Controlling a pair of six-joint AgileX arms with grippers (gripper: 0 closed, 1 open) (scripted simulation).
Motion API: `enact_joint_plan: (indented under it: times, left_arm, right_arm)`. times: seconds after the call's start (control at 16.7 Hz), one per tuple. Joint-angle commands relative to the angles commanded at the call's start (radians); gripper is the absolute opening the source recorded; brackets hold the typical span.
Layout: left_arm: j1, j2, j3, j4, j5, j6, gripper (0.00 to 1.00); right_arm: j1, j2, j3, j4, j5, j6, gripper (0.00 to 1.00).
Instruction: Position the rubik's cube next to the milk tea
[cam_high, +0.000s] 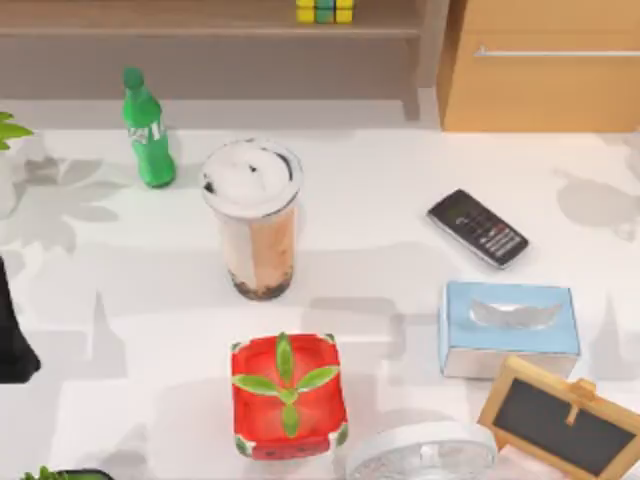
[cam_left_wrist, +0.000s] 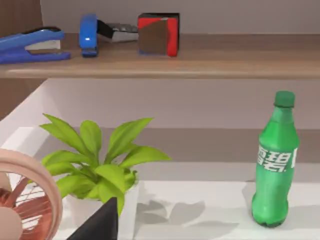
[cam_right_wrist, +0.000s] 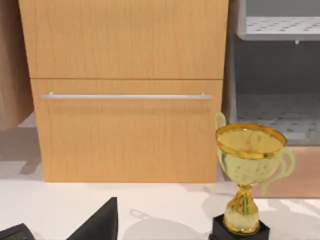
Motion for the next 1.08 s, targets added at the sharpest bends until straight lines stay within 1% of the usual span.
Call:
enact_joint_plan:
  times: [0.24,0.48,0.72,1.08]
  left_arm:
    - [-0.013,0.03,0.023,0.016,-0.011,0.001,1.0]
    - [-0.08,0.218,0.148,0.107,-0.075,0.006,1.0]
    - [-0.189,0.566,0.351,0.252,-0.176,0.01,1.0]
    - [-0.384,1.25,0.718,0.518,-0.354,0.009,1.0]
  right_arm:
    - [0.0,0.0,0.0,0.0,0.0,0.0,1.0]
    - [0.0,0.0,0.0,0.0,0.0,0.0,1.0]
    - [0.0,0.0,0.0,0.0,0.0,0.0,1.0]
    - [0.0,0.0,0.0,0.0,0.0,0.0,1.0]
